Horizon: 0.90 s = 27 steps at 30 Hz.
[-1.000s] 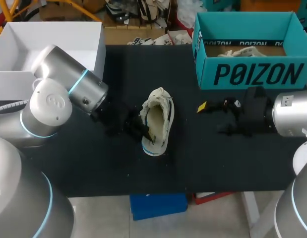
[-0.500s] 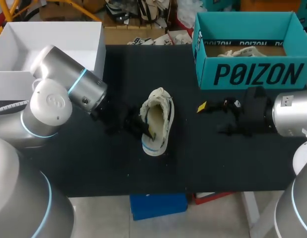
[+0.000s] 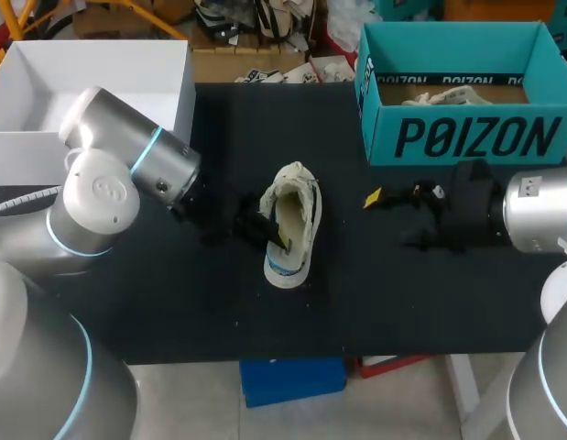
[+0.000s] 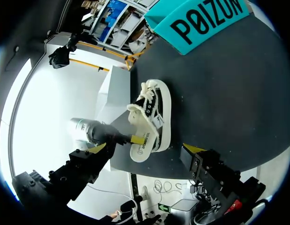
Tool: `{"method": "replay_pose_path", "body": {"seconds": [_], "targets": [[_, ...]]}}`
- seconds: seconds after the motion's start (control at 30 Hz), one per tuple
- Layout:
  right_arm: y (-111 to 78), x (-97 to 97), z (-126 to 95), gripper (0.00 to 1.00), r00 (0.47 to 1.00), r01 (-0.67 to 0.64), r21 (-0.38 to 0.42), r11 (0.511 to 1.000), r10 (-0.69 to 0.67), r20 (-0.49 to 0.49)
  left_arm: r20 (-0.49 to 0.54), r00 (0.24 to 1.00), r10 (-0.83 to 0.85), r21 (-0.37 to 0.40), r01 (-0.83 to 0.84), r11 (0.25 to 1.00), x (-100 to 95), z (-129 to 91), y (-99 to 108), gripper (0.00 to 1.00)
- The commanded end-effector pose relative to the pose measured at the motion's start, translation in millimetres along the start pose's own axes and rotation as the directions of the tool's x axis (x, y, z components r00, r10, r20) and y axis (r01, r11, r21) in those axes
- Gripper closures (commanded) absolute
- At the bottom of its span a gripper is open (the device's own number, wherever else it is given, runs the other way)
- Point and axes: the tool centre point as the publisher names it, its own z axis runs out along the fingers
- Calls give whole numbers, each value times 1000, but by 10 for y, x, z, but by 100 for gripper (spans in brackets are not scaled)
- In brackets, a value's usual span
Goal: Take the shoe out of the shoebox, open the shoe tongue, remove and reinsert the insole, then place the shoe into the shoebox
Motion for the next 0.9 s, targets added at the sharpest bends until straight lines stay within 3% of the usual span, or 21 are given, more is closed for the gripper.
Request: {"method": "replay_pose_path", "body": {"seconds": [0.03,0.83,0.87,0.9], "targets": [[2,3,6,0,1000,0,1,1000,0,0,2,1000,-3,-9,3,1000,43,73,62,100],[2,3,6,0,1000,0,1,1000,0,0,-8,999,-41,-94,40,995,66,63,352,100],[2,3,6,0,1000,0,1,1000,0,0,-10,999,-42,-95,41,995,66,63,351,88],[2,3,6,0,1000,0,1,1000,0,0,-11,999,-43,-96,42,994,63,65,340,63]]}}
